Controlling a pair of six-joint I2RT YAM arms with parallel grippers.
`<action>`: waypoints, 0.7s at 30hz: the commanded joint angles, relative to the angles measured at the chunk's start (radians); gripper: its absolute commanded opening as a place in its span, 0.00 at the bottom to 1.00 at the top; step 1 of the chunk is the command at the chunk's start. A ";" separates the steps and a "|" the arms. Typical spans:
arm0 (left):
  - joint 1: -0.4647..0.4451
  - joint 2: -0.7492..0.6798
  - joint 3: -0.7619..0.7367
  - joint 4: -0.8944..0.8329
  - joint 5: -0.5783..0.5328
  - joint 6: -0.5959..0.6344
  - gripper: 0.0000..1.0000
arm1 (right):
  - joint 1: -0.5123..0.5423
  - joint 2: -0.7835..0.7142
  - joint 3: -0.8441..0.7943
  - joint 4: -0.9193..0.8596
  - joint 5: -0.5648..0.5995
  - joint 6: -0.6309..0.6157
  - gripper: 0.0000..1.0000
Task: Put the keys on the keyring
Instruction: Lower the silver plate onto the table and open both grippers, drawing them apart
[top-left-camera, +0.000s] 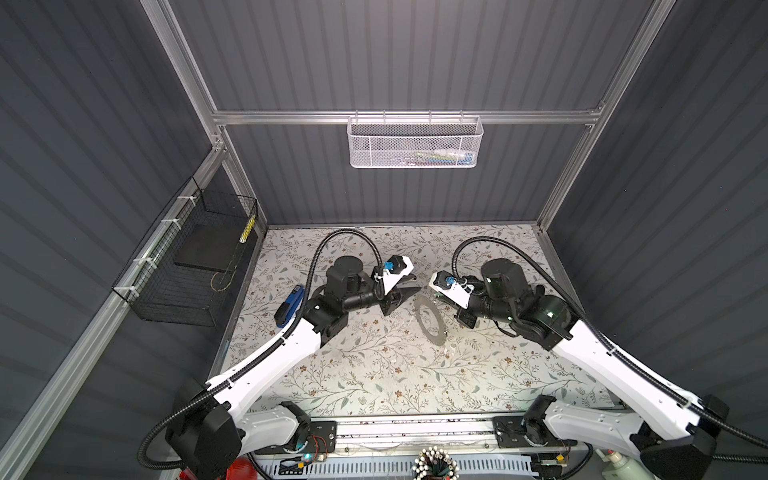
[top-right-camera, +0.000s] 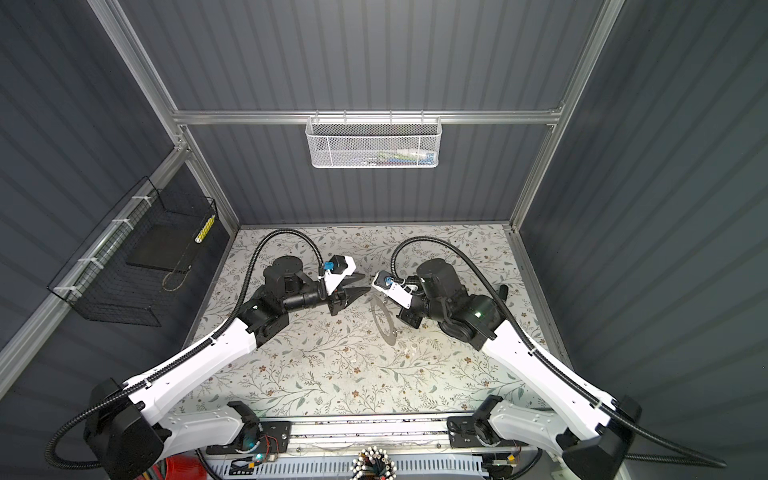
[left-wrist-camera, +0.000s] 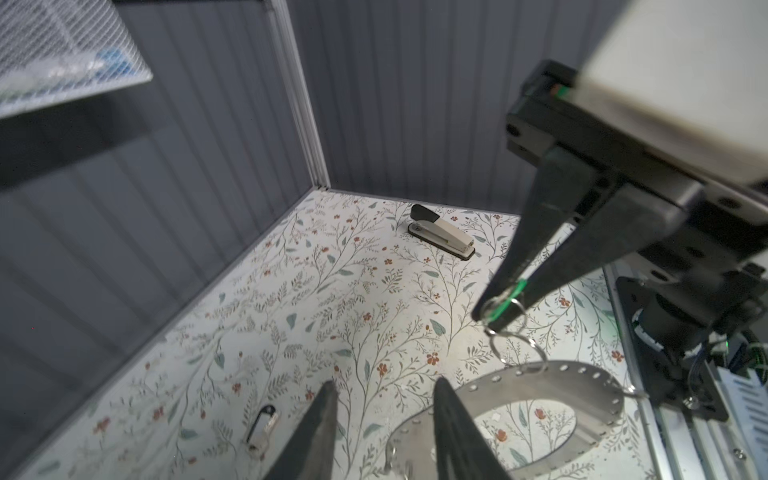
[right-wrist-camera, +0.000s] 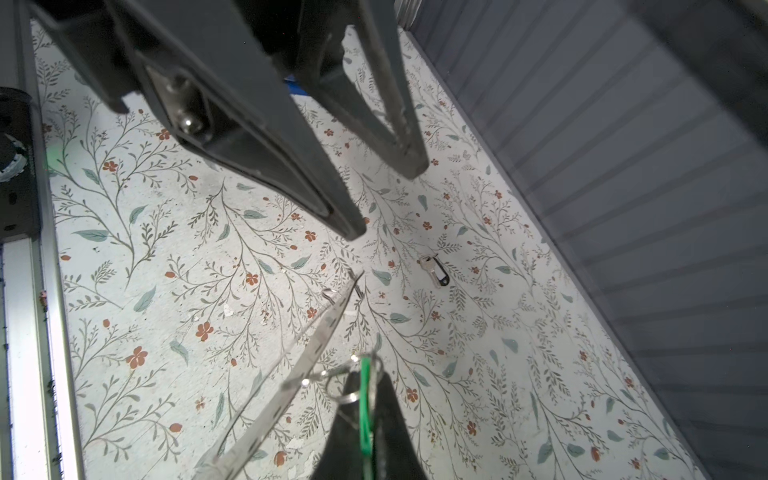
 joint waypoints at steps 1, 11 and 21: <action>0.078 -0.074 -0.066 0.023 -0.038 -0.096 0.49 | -0.003 0.089 0.050 -0.036 -0.056 -0.012 0.02; 0.158 -0.260 -0.160 -0.086 -0.453 -0.146 0.72 | 0.044 0.427 0.273 -0.043 -0.153 -0.032 0.00; 0.158 -0.228 -0.168 -0.144 -0.634 -0.254 0.72 | 0.059 0.609 0.268 0.027 -0.148 -0.162 0.01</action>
